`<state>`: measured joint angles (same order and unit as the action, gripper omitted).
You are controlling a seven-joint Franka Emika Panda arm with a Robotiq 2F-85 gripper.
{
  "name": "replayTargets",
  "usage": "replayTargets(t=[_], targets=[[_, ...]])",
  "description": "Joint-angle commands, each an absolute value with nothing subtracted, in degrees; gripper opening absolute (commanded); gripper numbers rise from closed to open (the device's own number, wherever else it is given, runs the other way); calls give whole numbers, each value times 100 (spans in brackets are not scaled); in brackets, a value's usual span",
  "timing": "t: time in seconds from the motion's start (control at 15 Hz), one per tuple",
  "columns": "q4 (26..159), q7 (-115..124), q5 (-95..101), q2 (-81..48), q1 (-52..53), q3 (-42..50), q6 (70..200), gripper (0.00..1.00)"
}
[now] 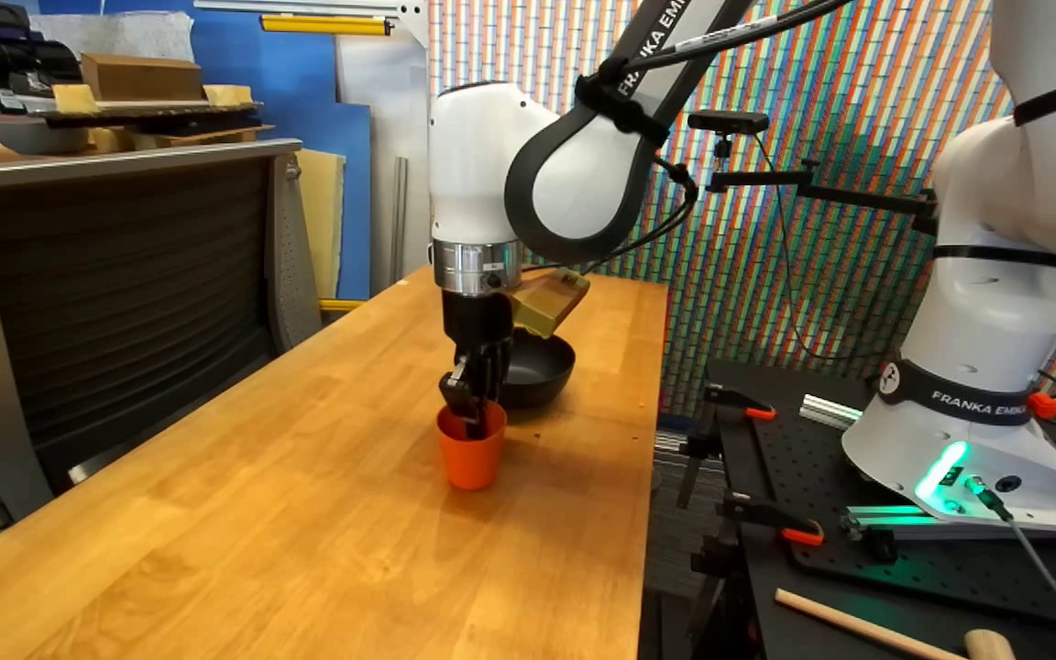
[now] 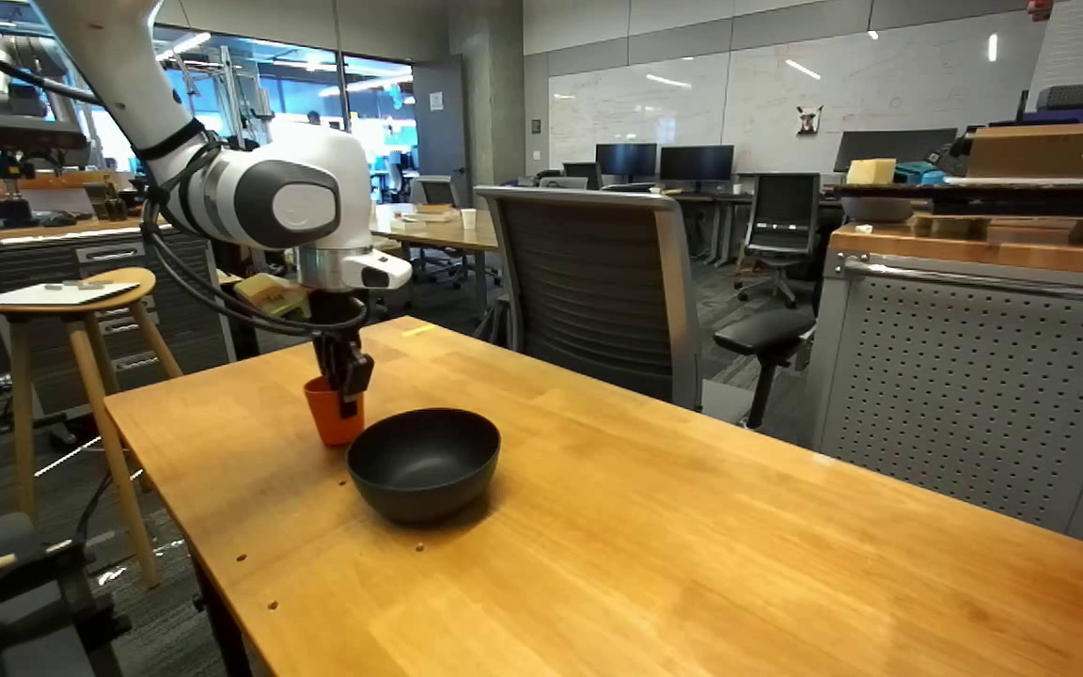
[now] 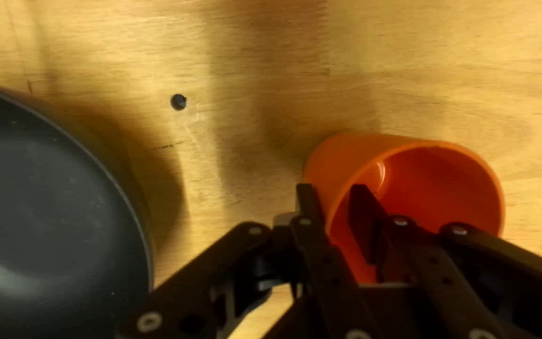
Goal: Put the orange cup inside the black bowl
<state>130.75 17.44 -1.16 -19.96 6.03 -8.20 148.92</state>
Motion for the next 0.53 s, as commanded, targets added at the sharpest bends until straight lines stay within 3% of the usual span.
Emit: replayTargets(t=[0.0,0.27,0.47], targets=[[13058,1520,-479,-1888,654,-796,14852,0],[13147,1530,-604,-1595,674,-779,14771,1],[13344,2465,392,-1054,1109,-250,14908,1]])
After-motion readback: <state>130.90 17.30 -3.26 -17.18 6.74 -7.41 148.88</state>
